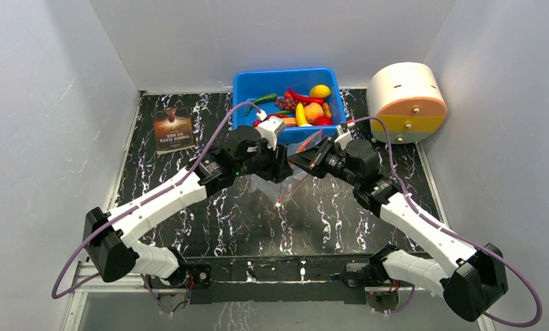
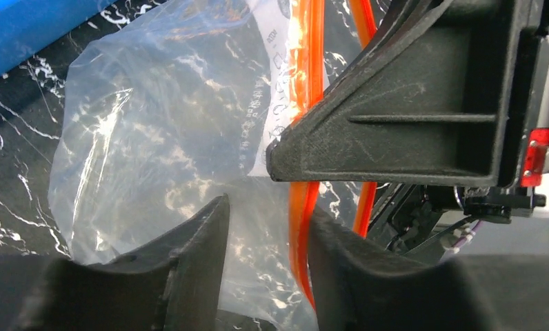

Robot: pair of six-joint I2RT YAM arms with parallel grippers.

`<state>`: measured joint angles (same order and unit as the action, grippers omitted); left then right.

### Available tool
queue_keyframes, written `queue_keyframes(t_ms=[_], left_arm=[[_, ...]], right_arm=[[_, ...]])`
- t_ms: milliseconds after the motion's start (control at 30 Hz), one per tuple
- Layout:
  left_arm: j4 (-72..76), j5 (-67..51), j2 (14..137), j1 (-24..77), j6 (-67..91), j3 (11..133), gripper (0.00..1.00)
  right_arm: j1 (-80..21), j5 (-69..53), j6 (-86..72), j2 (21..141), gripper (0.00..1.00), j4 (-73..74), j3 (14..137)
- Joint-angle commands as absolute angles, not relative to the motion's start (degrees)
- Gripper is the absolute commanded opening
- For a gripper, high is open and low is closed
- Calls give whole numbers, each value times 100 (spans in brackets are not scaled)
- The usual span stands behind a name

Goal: Place the food in the zip-top bag and seal the zipper
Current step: Open the zipper of the food storage bag.

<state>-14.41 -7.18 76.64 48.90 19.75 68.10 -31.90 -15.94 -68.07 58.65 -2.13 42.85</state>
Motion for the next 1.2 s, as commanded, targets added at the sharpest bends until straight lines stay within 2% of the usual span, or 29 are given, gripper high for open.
queue_keyframes(t_ms=[0,67,167,267,367,600,1000,1167], left_arm=[[-1615,-160,7550,4974,1803,7056,30],[-1618,-40,7467,4975,1808,7005,12],[-1625,177,7321,4978,1836,6926,0],[-1590,465,7176,4983,1846,6818,0],[-1574,815,7085,4980,1880,6734,0],[-1649,1357,7092,4978,1912,6670,0],[-1588,1581,7034,4980,2059,6521,0],[-1582,1740,6914,4976,2222,6389,0]], right_arm=[[-3229,-1423,-6662,5729,0,-217,4601],[-3232,-1369,-6430,5709,6,144,4786],[-3234,-1276,-6094,5732,22,898,5200],[-3234,-874,-6241,5710,35,1790,5536],[-3234,-757,-6539,5623,41,2184,5607],[-3234,-886,-7257,5544,44,2378,5626],[-3232,-1064,-7321,6201,50,2278,5462],[-3232,-1062,-7087,6508,48,2039,5262]])
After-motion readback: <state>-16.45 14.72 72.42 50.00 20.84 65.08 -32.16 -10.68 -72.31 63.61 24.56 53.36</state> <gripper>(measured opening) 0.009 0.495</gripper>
